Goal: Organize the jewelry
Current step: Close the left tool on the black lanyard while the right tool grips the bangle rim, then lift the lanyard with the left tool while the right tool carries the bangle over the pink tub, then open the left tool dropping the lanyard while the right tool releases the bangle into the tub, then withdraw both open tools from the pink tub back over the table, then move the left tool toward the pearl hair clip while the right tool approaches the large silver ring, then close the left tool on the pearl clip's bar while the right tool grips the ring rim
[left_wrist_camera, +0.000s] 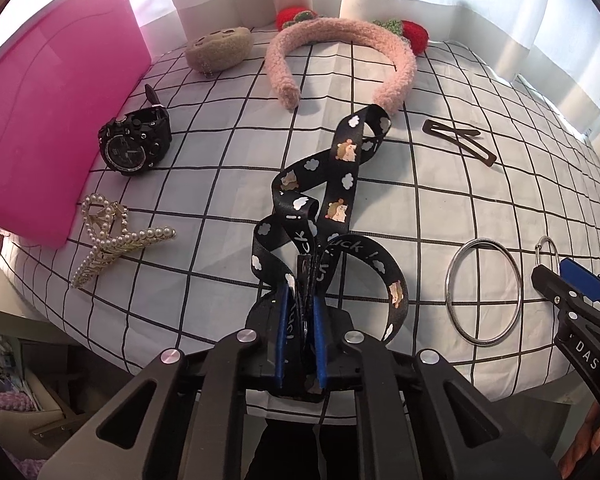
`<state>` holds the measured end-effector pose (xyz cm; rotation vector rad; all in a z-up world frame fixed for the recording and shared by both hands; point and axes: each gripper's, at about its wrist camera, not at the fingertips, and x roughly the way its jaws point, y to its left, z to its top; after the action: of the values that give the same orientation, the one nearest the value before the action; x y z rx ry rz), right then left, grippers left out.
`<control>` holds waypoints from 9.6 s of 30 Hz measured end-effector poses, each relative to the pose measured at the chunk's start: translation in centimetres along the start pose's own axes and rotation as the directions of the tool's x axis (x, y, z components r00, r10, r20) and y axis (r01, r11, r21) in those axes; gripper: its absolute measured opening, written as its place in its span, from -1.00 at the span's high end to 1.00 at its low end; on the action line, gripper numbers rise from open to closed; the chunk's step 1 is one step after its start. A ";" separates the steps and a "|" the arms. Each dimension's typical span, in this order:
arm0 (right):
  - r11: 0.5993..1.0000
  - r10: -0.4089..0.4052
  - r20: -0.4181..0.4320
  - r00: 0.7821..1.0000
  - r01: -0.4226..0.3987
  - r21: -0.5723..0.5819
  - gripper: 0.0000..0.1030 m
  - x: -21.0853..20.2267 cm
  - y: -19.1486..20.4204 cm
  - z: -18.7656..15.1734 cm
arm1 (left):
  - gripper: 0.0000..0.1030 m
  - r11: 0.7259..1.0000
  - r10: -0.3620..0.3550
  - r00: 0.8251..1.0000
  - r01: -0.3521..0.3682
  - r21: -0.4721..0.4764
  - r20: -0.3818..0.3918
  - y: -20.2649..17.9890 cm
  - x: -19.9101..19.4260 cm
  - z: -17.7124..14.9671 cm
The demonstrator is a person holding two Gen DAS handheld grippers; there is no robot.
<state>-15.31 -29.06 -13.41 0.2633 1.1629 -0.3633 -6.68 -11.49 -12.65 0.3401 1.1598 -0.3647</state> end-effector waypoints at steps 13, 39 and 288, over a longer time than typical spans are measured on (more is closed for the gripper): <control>1.000 0.003 0.036 0.999 -0.002 -0.011 0.18 -1.0 0.5 -0.2 | 0.85 1.000 -0.006 0.998 0.008 -0.025 0.066 1.1 -1.5 0.3; 0.989 0.088 0.210 0.974 -0.061 -0.135 0.18 -9.0 5.3 6.5 | 0.85 0.995 0.036 0.967 -0.012 -0.099 0.252 4.8 -10.7 5.2; 1.000 0.011 0.035 0.999 -0.011 0.001 -0.03 1.4 8.9 -1.7 | 0.09 0.999 -0.038 0.998 0.039 -0.028 0.045 12.0 2.1 1.7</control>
<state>-12.64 -20.50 -15.22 0.2636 1.1268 -0.3577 0.81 -1.79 -13.11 0.2832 1.1285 -0.3868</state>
